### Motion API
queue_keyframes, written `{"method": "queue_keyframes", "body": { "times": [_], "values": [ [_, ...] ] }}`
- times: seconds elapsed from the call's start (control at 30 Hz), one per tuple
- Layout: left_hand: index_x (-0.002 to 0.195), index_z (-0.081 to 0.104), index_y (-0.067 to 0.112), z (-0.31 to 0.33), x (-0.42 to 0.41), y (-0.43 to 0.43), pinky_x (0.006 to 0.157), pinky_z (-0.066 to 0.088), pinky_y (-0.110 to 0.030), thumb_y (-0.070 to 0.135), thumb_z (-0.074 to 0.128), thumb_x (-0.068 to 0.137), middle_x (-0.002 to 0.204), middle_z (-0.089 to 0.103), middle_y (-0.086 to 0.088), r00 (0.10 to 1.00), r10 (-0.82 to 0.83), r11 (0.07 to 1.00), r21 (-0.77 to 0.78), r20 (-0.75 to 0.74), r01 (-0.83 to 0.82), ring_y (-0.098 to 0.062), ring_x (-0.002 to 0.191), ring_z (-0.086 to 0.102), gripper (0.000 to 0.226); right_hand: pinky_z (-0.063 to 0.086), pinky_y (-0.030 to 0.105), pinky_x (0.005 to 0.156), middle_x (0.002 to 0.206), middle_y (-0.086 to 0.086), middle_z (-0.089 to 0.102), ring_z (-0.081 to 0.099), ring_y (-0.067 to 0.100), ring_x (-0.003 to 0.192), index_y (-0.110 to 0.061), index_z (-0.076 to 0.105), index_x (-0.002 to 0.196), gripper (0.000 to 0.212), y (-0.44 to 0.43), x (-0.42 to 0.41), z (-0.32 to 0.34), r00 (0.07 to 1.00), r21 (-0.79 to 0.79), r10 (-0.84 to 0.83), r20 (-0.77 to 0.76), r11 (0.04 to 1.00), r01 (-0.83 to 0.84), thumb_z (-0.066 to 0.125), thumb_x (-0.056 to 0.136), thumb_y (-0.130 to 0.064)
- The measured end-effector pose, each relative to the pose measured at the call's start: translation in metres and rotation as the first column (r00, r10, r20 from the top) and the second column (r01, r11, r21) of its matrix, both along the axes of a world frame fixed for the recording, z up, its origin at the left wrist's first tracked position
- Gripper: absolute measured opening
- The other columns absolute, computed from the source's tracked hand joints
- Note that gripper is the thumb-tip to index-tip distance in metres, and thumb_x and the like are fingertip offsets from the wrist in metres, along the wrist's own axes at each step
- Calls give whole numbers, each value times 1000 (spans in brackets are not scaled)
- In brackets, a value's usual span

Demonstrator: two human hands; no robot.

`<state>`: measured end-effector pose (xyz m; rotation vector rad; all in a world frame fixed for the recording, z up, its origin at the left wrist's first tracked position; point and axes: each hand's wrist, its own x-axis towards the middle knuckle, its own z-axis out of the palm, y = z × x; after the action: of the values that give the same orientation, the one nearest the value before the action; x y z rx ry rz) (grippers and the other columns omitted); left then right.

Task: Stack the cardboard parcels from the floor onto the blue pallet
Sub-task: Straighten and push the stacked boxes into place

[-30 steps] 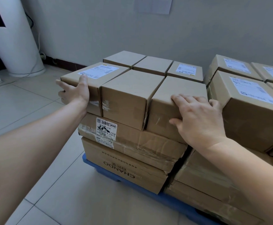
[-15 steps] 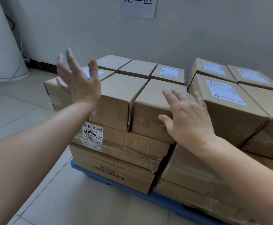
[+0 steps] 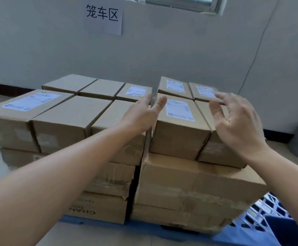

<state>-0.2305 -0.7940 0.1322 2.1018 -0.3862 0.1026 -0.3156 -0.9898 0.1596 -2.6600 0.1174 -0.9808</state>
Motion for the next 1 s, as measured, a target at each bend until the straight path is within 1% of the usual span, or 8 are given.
{"method": "queue_keyframes", "body": {
  "times": [0.1, 0.2, 0.3, 0.37, 0.53, 0.7, 0.87, 1.0],
  "values": [
    [151, 13, 31, -1, -3, -11, 113, 21, -39, 74, 28, 86, 156, 26, 6, 993, -37, 996, 73, -116, 46, -18, 145, 22, 80, 27, 53, 107, 126, 10, 58, 39, 31, 130, -22, 58, 120, 59, -34, -3, -2, 977, -42, -183, -108, 983, 179, 23, 89, -58],
    [152, 10, 31, -2, -2, -16, 117, 16, -41, 76, 29, 84, 158, 19, 8, 984, -45, 994, 86, -172, 60, -17, 146, 16, 84, 26, 61, 104, 129, 6, 54, 34, 34, 131, -26, 57, 114, 64, -57, -2, -5, 905, -14, -299, -302, 951, 309, 15, 89, -68],
    [152, 13, 29, -4, -1, -18, 118, 17, -41, 71, 34, 87, 158, 21, 9, 982, -48, 994, 86, -182, 64, -16, 146, 18, 81, 32, 56, 103, 136, 9, 47, 36, 36, 130, -29, 52, 125, 84, -71, 1, -10, 855, 36, -281, -436, 944, 329, 5, 77, -80],
    [152, 15, 26, -5, -1, -21, 118, 17, -40, 67, 35, 89, 158, 20, 8, 985, -44, 993, 102, -167, 62, -15, 146, 18, 78, 35, 46, 102, 137, 12, 47, 40, 35, 127, -27, 51, 129, 76, -73, 2, -11, 843, 92, -244, -480, 941, 325, 14, 84, -75],
    [151, 19, 25, -4, -5, -23, 117, 20, -47, 72, 31, 86, 157, 24, 8, 987, -26, 991, 124, -159, 46, -18, 145, 21, 81, 32, 39, 100, 133, 10, 53, 43, 34, 123, -20, 55, 128, 55, -69, -4, -16, 874, 53, -238, -424, 957, 287, 40, 91, -57],
    [150, 22, 24, -3, -13, -16, 115, 21, -48, 71, 32, 87, 154, 31, 5, 996, 29, 975, 223, -80, -10, -20, 143, 26, 79, 35, 39, 98, 129, 9, 56, 43, 36, 121, -24, 60, 123, 47, -70, -9, -16, 891, 82, -234, -389, 955, 286, 47, 88, -53],
    [133, 41, 28, 1, -24, -11, 104, 28, -46, 80, 34, 77, 136, 50, 3, 998, 56, 933, 358, -15, -47, -24, 124, 44, 77, 38, 38, 94, 126, 7, 55, 43, 33, 121, -29, 62, 118, 44, -73, -16, -17, 900, 110, -225, -373, 953, 284, 52, 84, -54],
    [139, 35, 26, 5, -30, -10, 105, 24, -48, 82, 36, 73, 139, 45, 0, 998, 56, 895, 443, 9, -55, -25, 128, 41, 87, 38, 38, 94, 125, 5, 57, 44, 32, 121, -29, 64, 116, 43, -73, -17, -16, 906, 119, -222, -360, 953, 280, 55, 83, -55]
  ]
}}
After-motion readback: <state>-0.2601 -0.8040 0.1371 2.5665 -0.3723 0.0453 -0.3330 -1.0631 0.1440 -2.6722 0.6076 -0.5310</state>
